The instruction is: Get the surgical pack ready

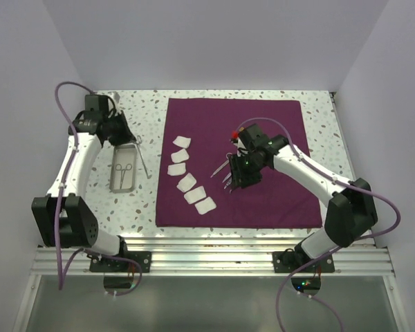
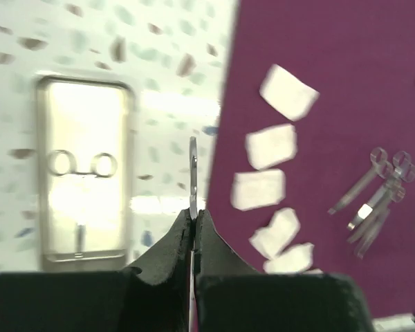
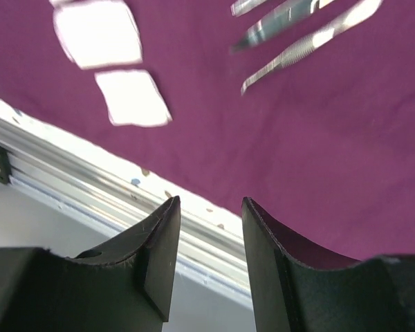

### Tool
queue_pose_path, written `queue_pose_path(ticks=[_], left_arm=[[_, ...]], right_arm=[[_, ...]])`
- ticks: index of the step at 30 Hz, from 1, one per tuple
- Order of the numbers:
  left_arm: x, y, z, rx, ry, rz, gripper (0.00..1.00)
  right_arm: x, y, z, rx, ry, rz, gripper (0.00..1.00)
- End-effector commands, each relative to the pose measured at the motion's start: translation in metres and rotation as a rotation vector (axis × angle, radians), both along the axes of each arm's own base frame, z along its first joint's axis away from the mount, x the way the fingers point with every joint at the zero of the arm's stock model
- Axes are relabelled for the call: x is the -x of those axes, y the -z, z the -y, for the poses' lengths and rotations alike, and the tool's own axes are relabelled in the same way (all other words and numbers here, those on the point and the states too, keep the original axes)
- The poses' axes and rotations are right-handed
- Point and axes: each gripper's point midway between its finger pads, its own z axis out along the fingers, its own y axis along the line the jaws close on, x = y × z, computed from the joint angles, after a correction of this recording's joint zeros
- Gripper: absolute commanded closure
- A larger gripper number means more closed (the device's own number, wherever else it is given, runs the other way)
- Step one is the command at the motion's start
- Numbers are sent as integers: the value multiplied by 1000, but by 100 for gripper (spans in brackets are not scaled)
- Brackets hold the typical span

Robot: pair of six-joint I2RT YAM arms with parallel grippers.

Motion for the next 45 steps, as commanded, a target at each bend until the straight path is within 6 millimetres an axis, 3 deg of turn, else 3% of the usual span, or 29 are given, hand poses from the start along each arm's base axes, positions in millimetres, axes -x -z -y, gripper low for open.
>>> queue_pose_path(ticks=[1,5,11,14,22,28,39,45], left_arm=[[3,-6,-65,-311,-30,-26,100],[-7,-5,-102,-410,-97,-33,100],[-20,20,-117,-433,-57,-93,100],[-26,30,-116,-390,-36,-95,100],[-37,62,-90,-242,60,-103,100],[-32,85,-82,-180,106,-168,100],[-33,102,-83,-144,140,-195,100],[-33,110,-79,-121,164,-204,100]], right_arm=[[18,-9,5,-31,-34,-5,55],[25,-8,7,-27,-53,-20,55],[27,-5,4,-42,-65,-41,55],[25,-5,4,-35,-67,-37,55],[22,0,4,-21,-65,-50,55],[20,3,2,-16,-60,-61,55],[11,12,-5,-11,-45,-77,56],[-6,22,-3,49,41,-74,55]])
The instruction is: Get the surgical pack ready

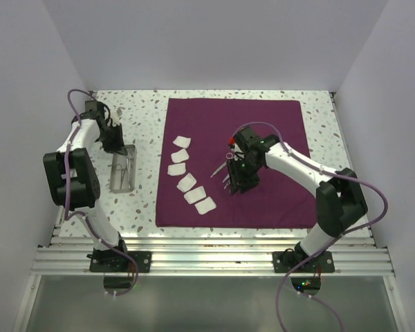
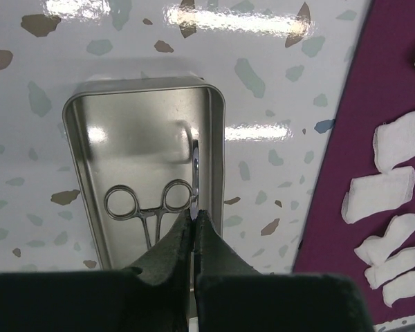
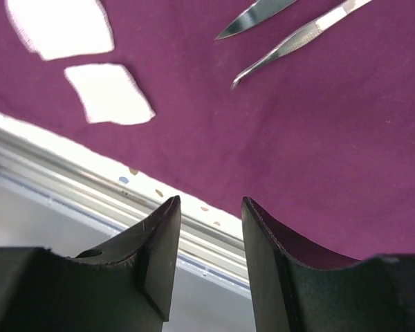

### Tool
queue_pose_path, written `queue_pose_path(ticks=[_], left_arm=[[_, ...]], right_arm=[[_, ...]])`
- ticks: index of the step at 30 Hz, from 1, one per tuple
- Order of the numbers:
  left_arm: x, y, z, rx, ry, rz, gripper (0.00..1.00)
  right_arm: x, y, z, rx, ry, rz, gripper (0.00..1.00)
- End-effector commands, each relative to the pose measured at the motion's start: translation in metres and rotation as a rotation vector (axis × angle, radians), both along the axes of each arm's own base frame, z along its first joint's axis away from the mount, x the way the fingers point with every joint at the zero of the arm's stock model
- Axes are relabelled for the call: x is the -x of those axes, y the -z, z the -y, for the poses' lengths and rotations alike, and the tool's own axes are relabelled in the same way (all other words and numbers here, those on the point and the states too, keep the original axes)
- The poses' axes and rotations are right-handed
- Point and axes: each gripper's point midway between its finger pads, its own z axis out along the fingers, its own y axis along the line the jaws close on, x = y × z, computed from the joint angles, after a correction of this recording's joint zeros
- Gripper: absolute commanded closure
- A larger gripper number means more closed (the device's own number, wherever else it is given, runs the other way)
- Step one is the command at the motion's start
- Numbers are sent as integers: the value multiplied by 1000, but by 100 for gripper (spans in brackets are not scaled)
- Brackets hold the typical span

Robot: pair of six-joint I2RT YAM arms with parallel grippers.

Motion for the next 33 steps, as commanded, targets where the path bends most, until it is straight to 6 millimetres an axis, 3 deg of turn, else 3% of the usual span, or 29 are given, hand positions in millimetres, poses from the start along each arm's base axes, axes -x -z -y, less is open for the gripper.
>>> queue_pose_path(ticks=[1,6,7,8,12,16,20,25,33], left_arm=[[-8,-3,1,17,38,40,100],[-9,0,-2,15,15,27,97],[-8,2,-2,16,7,21,91],[-8,2,-2,19,0,19,74],[-4,3,-3,11,-21,10,60],[-4,-2,-2,15,-53,23,50],[-3,-14,1,35,-96,42,46],[-2,-30,-10,-21,-147,75,42],[1,-59,-17,-59,-251,153,35]], right_arm=[[-23,-2,-1,41,84,53,56],[-45,10,28,217,349,62,57],[-50,12,30,218,390,65,58],[-55,14,30,213,421,64,57],[-75,23,33,267,530,70,57],[-97,20,27,257,588,111,59],[-119,21,23,257,623,138,59],[-140,30,18,258,649,152,60],[-143,51,15,291,689,114,63]])
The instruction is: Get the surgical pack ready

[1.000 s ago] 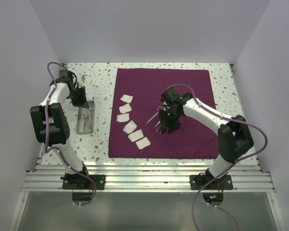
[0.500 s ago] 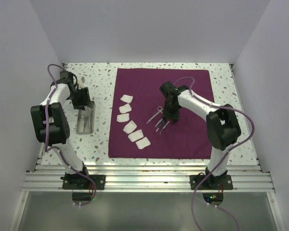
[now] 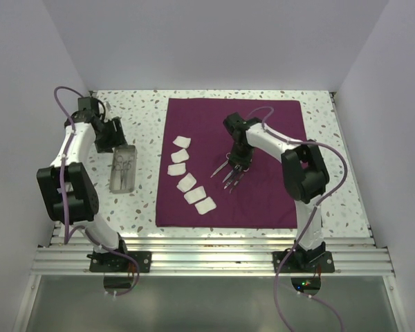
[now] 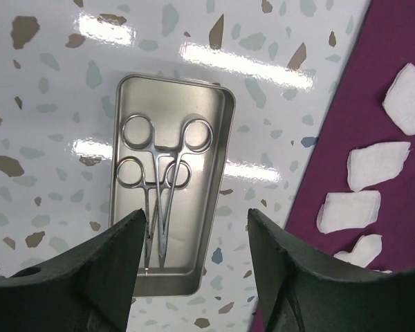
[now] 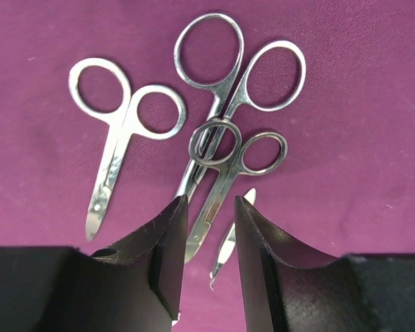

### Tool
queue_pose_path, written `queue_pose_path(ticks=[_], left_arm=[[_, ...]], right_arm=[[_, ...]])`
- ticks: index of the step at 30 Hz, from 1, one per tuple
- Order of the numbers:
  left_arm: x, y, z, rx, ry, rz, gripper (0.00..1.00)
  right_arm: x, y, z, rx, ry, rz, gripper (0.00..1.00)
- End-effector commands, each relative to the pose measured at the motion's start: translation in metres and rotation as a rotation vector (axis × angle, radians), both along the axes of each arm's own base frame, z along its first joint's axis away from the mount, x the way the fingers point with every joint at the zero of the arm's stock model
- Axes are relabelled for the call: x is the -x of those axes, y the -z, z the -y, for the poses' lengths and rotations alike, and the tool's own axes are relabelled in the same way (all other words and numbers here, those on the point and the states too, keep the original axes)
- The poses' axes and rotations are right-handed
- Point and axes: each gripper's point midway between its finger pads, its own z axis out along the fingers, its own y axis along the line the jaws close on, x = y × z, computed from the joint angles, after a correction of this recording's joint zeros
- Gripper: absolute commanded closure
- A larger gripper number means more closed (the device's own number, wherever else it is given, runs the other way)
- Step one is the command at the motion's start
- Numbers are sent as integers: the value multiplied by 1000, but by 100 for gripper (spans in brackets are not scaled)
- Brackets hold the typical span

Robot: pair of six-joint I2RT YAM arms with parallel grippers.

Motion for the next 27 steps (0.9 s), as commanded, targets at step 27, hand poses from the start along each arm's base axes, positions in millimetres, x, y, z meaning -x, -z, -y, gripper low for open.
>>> queue_pose_path(ticks=[27], left_arm=[[-6,-34,72,65,64,131,36]], right_arm=[[4,35,22,34,106,-23,90]])
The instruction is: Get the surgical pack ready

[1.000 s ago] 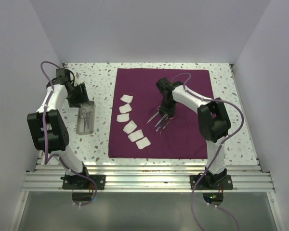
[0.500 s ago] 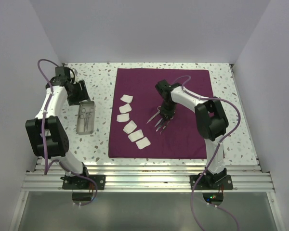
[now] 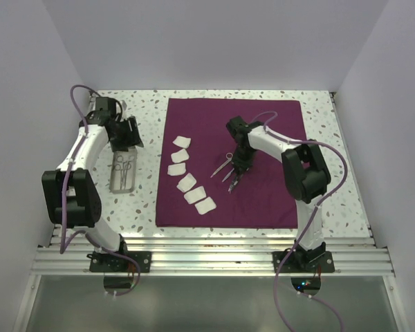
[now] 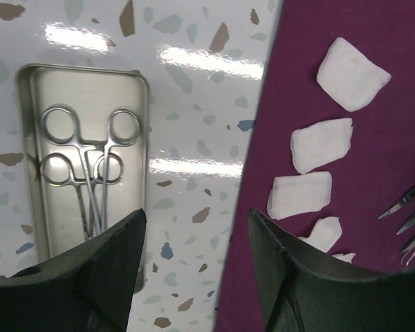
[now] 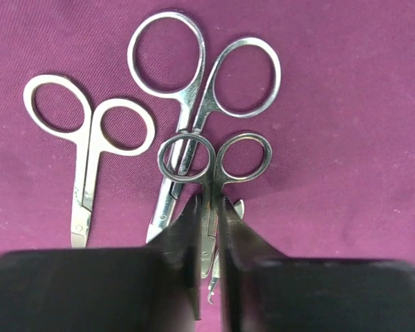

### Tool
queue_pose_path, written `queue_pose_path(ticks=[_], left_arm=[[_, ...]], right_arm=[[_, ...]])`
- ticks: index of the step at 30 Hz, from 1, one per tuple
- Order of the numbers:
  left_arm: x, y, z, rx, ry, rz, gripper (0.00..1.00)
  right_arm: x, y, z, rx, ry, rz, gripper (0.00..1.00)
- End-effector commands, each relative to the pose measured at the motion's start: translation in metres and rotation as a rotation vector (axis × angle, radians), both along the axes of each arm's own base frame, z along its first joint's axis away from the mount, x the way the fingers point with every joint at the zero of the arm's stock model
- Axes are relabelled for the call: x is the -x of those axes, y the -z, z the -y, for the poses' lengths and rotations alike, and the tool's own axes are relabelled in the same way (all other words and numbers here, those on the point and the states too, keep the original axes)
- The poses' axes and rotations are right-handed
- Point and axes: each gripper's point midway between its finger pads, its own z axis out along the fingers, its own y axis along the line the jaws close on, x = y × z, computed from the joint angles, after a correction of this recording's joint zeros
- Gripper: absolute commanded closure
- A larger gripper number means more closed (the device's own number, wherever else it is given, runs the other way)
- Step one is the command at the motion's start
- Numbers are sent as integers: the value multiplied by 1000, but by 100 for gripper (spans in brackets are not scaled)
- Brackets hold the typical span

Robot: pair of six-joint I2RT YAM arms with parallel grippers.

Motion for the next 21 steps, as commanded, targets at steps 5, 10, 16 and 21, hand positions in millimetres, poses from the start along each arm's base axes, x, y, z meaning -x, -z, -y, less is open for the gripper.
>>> queue_pose_path(ticks=[5,10,16,21], left_arm=[[-4,-33,55,107,64,123,35],[-3,-48,89,251,138,181,34],[-3,-70,118,412,208,216,32],[5,-81,161,599,253,200,31]], right_arm=[[2,-4,14,16,15,37,100],[2,-35,10,-28,-49,87,100],[-14,-81,-7,-133,-231,260,100],[0,-109,-52,-314,-456,309,100]])
